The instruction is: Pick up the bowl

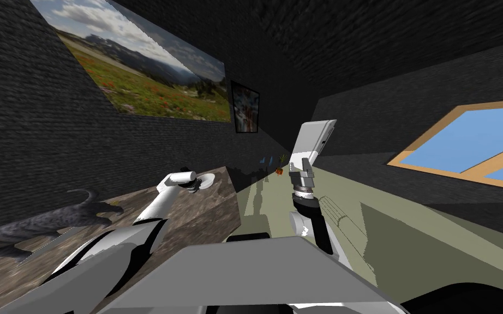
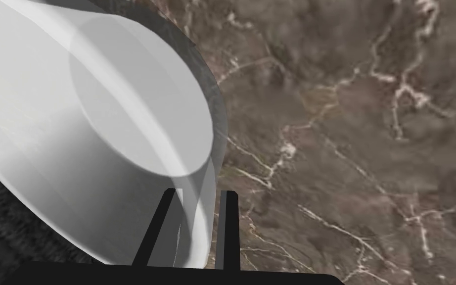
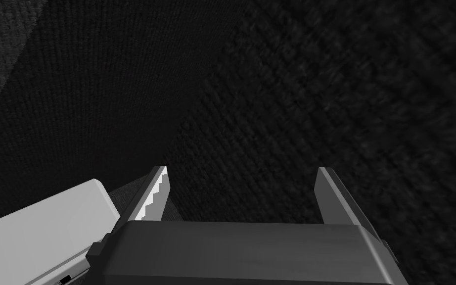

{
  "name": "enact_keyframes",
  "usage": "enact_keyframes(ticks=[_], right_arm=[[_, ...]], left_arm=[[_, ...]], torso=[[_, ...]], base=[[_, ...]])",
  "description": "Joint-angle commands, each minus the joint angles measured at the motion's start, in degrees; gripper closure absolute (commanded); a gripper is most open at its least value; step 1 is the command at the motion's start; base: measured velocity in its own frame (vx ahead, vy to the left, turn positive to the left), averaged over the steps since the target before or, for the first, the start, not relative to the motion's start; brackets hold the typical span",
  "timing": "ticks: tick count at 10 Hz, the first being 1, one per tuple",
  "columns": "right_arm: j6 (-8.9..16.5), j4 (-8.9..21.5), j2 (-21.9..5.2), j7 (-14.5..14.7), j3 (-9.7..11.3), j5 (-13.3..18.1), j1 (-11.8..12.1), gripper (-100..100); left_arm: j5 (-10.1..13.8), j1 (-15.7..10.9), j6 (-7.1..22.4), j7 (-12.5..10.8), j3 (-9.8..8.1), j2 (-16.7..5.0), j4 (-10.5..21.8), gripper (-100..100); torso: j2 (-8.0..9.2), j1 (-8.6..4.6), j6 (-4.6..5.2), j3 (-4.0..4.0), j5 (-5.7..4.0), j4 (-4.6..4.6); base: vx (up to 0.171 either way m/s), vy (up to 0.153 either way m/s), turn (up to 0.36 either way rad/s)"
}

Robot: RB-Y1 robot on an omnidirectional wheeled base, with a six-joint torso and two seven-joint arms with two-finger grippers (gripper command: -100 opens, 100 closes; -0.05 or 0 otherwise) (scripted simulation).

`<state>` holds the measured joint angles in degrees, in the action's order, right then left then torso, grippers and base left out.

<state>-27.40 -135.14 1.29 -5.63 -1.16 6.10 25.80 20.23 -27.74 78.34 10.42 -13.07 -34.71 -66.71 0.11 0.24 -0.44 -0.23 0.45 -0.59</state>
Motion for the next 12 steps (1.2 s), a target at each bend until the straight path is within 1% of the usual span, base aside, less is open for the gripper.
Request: enact_keyframes(ticks=[1, 3, 4, 5, 6, 7, 8, 9, 10, 11, 12], right_arm=[[0.0, 0.0, 0.0, 0.0, 0.0, 0.0, 0.0, 0], [0.0, 0.0, 0.0, 0.0, 0.0, 0.0, 0.0, 0], [0.0, 0.0, 0.0, 0.0, 0.0, 0.0, 0.0, 0], [0.0, 0.0, 0.0, 0.0, 0.0, 0.0, 0.0, 0], [0.0, 0.0, 0.0, 0.0, 0.0, 0.0, 0.0, 0], [0.0, 0.0, 0.0, 0.0, 0.0, 0.0, 0.0, 0], [0.0, 0.0, 0.0, 0.0, 0.0, 0.0, 0.0, 0], [0.0, 0.0, 0.0, 0.0, 0.0, 0.0, 0.0, 0], [0.0, 0.0, 0.0, 0.0, 0.0, 0.0, 0.0, 0], [0.0, 0.0, 0.0, 0.0, 0.0, 0.0, 0.0, 0], [0.0, 0.0, 0.0, 0.0, 0.0, 0.0, 0.0, 0]], left_arm=[[-1.7, 2.2, 2.8, 0.8, -2.59, 1.6, -2.9, 100], [-1.7, 2.2, 2.8, 0.8, -2.59, 1.6, -6.3, 100], [-3.3, 4.8, 5.7, 1.5, -5.2, 3.2, -7.8, 100], [-3.3, 4.9, 5.7, 1.5, -5.2, 3.2, -9.2, 100], [-3.3, 4.9, 5.7, 1.5, -5.2, 3.2, -11.5, 100], [-3.3, 4.9, 5.7, 1.5, -5.2, 3.2, -12.4, 100], [-4.8, 7.5, 8.7, 2.3, -7.81, 4.7, -15.0, 100], [-4.8, 7.5, 8.7, 2.3, -7.81, 4.7, -17.0, 100], [-4.8, 7.5, 8.7, 2.3, -7.81, 4.7, -18.3, 100], [-4.8, 7.5, 8.7, 2.3, -7.81, 4.7, -18.3, 100], [-4.8, 7.4, 8.5, 2.4, -7.74, 4.7, -17.6, 100]], torso=[[0.0, 0.0, 0.0, 0.0, 0.0, 0.0], [-0.04, 0.01, -0.09, -0.02, 0.0, -0.01], [0.04, -0.03, -0.01, 0.05, -0.05, 0.05], [0.05, 0.01, -0.22, 0.03, -0.01, -0.01], [0.08, 0.05, -0.24, 0.02, 0.04, -0.05], [0.15, 0.07, -0.17, 0.09, 0.01, 0.03], [0.26, 0.07, -0.17, 0.16, -0.01, 0.07], [0.27, 0.11, -0.38, 0.14, 0.03, 0.01], [0.22, 0.09, -0.29, 0.15, -0.02, 0.07], [0.23, 0.06, -0.21, 0.17, -0.04, 0.11], [0.3, 0.04, -0.21, 0.21, -0.05, 0.13]], base=[[0.067, -0.007, 0.109], [0.049, -0.013, 0.053], [0.064, -0.011, 0.103], [0.069, -0.02, 0.096], [0.026, -0.013, 0.018], [0.003, 0.001, -0.021], [0.043, -0.007, 0.117], [0.057, -0.02, 0.118], [0.037, -0.007, 0.012], [0.015, 0.003, -0.028], [0.005, 0.002, -0.011]])
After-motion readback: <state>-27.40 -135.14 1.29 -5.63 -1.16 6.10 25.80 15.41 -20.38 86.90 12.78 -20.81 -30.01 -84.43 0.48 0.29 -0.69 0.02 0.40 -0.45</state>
